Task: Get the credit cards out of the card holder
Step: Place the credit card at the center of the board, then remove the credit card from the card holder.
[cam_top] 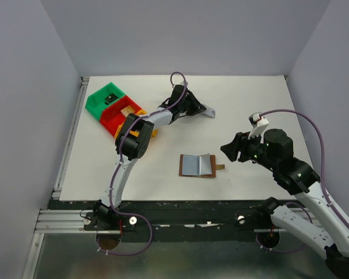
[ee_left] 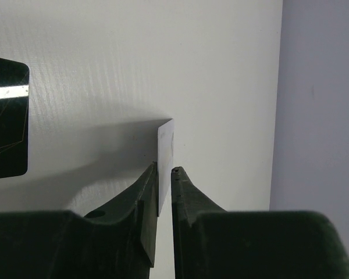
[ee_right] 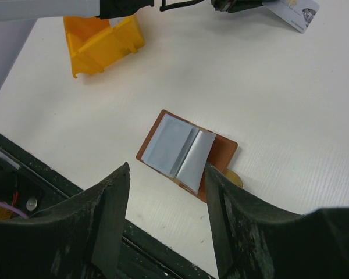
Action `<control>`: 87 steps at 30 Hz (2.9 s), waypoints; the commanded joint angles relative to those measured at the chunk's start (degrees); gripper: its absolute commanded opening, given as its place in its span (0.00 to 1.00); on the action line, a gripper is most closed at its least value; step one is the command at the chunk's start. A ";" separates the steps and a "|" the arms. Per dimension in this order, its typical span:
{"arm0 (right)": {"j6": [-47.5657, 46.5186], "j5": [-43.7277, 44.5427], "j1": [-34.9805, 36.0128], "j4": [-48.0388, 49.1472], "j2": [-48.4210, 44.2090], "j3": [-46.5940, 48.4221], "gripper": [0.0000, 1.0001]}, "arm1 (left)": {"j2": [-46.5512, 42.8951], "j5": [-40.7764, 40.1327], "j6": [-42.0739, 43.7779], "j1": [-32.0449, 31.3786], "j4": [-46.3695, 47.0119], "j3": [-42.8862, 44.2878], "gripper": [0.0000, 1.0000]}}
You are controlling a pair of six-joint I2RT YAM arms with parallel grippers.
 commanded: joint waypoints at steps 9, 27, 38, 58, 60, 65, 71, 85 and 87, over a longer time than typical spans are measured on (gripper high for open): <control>-0.11 0.57 -0.03 0.28 0.14 0.36 0.62 | -2.05 -0.68 0.87 0.14 -1.12 -1.58 0.37; 0.77 0.22 -0.03 -0.24 -1.01 -0.61 0.62 | -6.19 -1.74 3.42 2.16 -3.50 -3.78 0.47; 1.56 1.62 -0.03 -0.25 -0.92 -1.49 0.63 | -10.40 -3.66 6.76 2.25 -6.13 -3.86 0.56; 1.39 -1.44 -0.12 2.65 7.34 -8.25 0.79 | -55.30 -12.80 16.06 -6.09 -0.93 -50.79 0.99; 2.44 -1.19 -0.12 2.92 8.92 -9.39 0.77 | -58.99 -16.40 21.24 -8.55 -6.98 -52.03 0.99; 7.45 5.04 -0.38 3.44 10.86 -13.08 0.70 | -68.92 -22.91 21.80 -13.31 -8.25 -63.17 0.98; 10.88 4.17 -2.49 4.85 15.24 -15.37 0.68 | -79.74 -25.64 16.17 -13.22 -4.73 -73.83 0.99; 10.97 3.56 -5.30 9.16 29.13 -13.44 0.47 | -73.00 -14.23 19.94 -11.81 -6.39 -68.22 0.92; 10.80 3.47 -5.48 9.33 29.40 -13.62 0.43 | -71.15 -12.29 21.35 -11.81 -6.84 -66.72 0.91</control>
